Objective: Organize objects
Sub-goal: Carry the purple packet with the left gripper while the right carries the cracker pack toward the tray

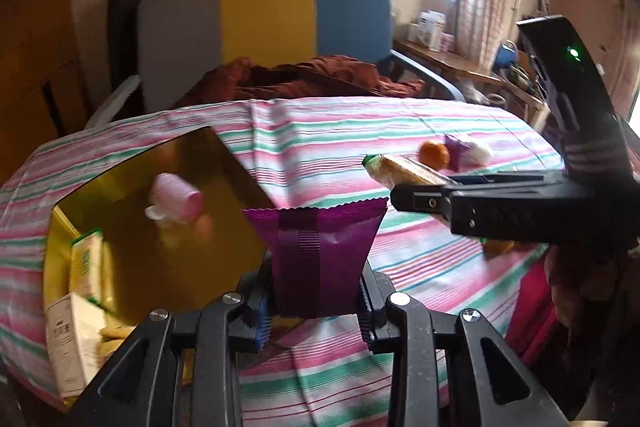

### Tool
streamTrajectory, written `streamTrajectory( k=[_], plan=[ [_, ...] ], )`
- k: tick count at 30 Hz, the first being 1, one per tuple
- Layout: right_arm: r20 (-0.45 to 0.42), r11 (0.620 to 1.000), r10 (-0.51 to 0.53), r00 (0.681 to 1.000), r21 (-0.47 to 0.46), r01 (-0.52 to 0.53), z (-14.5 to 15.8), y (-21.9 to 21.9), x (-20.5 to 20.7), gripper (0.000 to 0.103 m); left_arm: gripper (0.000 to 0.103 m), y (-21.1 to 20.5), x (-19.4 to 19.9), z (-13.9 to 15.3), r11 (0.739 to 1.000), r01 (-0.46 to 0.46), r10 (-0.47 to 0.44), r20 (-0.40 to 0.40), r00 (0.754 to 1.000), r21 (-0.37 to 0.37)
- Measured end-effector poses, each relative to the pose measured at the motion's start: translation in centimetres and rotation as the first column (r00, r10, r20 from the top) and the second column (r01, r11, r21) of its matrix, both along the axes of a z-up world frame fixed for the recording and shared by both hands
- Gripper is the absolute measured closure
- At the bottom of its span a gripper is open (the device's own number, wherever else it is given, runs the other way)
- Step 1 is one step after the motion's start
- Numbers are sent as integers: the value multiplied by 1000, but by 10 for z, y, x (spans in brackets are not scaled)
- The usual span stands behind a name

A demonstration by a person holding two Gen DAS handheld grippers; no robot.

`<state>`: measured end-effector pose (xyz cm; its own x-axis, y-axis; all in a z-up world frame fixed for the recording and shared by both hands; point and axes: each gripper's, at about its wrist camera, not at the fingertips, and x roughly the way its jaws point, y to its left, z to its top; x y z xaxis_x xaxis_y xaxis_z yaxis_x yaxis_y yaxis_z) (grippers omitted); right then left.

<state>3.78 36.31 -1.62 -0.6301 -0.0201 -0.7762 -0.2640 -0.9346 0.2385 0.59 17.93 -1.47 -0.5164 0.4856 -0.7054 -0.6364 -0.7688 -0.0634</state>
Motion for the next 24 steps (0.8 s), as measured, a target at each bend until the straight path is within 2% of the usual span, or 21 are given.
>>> streamTrajectory(
  k=[8, 16, 20, 24],
  plan=[
    [-5, 994, 109, 994, -13, -109, 1, -48, -24, 58, 70, -36, -12, -1, 996, -91, 91, 2, 996, 14],
    [11, 981, 192, 981, -30, -191, -3, -85, -43, 58, 70, -86, -28, -3, 980, -187, 184, 52, 982, 62],
    [20, 970, 243, 970, -37, -242, -7, -107, -53, 58, 70, -131, -39, 4, 954, -278, 271, 76, 960, 109],
    [28, 953, 301, 953, -49, -299, -13, -131, -66, 58, 70, -179, -51, 7, 914, -379, 364, 117, 924, 146]
  ],
)
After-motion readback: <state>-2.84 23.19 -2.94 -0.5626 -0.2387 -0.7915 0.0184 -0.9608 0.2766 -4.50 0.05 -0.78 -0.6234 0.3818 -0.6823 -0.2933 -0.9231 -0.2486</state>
